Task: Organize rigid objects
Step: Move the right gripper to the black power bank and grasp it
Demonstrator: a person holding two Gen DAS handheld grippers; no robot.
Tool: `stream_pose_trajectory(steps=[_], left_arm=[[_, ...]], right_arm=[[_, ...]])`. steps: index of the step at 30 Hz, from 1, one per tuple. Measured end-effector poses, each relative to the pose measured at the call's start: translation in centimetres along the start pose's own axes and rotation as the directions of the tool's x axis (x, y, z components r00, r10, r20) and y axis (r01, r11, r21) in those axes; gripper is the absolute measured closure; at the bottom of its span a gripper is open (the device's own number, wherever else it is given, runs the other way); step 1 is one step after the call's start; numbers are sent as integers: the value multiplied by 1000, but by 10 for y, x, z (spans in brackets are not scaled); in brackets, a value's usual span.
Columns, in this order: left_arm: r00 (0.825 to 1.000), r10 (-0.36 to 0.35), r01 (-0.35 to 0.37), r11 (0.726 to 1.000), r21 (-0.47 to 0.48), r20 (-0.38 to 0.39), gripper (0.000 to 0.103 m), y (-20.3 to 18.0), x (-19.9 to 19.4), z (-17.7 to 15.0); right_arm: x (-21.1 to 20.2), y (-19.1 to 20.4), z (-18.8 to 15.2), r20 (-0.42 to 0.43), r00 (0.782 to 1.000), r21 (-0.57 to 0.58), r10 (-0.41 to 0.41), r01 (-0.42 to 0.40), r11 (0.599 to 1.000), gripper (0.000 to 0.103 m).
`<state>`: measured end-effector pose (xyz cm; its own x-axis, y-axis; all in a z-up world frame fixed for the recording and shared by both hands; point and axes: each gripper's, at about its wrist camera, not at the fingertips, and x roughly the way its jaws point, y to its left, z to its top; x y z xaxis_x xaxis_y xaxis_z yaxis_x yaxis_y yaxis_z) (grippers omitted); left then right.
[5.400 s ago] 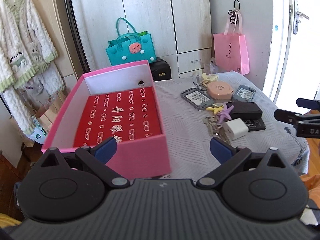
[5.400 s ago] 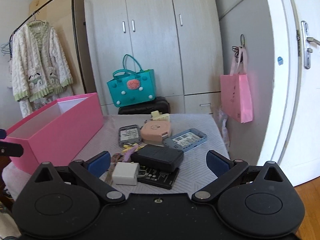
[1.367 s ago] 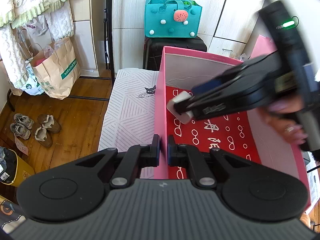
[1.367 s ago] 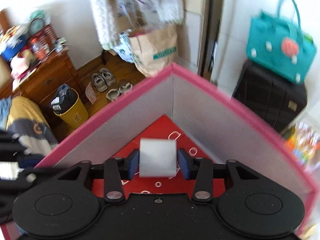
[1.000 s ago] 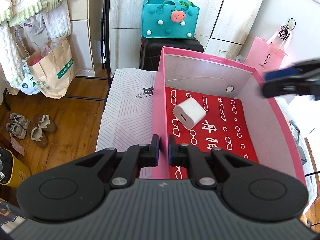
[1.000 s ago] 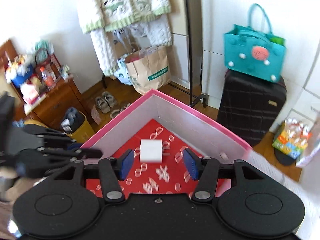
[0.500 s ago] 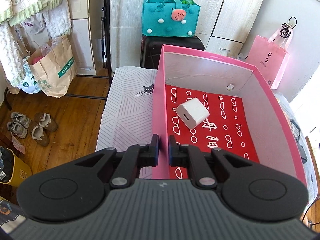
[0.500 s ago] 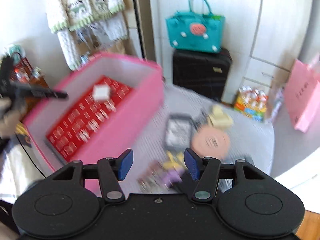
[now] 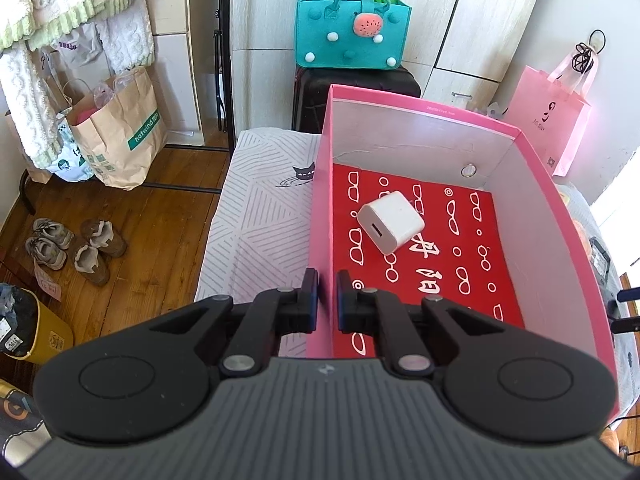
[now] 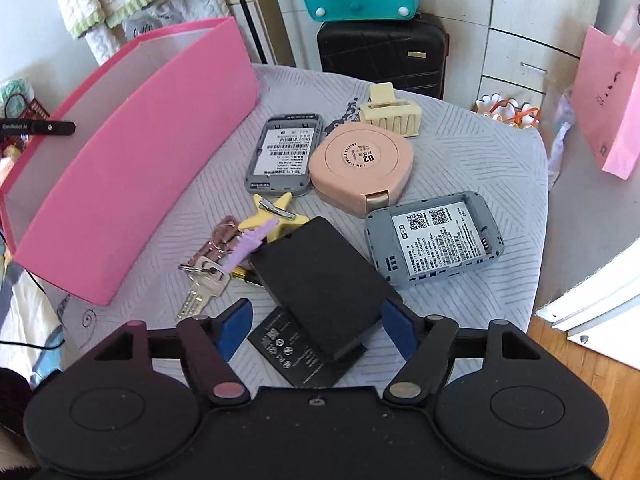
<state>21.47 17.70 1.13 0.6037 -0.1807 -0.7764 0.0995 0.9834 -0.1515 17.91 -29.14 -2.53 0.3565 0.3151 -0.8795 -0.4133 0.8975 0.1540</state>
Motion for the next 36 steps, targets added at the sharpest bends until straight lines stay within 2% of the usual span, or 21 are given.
stream_pose_trajectory(steps=[2,4,9,12,16,21,25,29,36], left_arm=[[1000,9,-9,1000,6,0,95,-2,0,0],[1000,16,-16,1000,8,0,95,-4,0,0],[1000,22,-22,1000,2,-4,95,-5,-1,0],[1000,23,-23,1000,6,-3,95,-4,-1,0],[1000,19,-19,1000,-1,-2,95,-4,-1,0],[1000,23,-23,1000,-9,5,95,-3,-3,-1],[1000,17,-17,1000,-12,5,95,-2,-4,-1],[1000,15,-15,1000,-13,6,95,-2,-6,-1],[1000,18,-18,1000,-11,5,95,-2,-6,-1]], right_arm=[[5,-1,1,6,1000,-25,-1,1,1000,24],[9,-2,1,17,1000,-45,12,-11,999,18],[9,1,-1,34,999,-68,12,-10,998,17],[9,6,-4,32,999,-115,-22,25,993,17],[16,1,-6,7,999,-91,-31,32,995,17],[8,2,-6,20,1000,-57,4,-3,998,28],[1,16,-11,5,1000,-106,30,-30,994,34],[-5,35,-13,-16,998,-174,65,-67,982,34],[12,51,-4,-12,1000,-221,25,-27,975,29]])
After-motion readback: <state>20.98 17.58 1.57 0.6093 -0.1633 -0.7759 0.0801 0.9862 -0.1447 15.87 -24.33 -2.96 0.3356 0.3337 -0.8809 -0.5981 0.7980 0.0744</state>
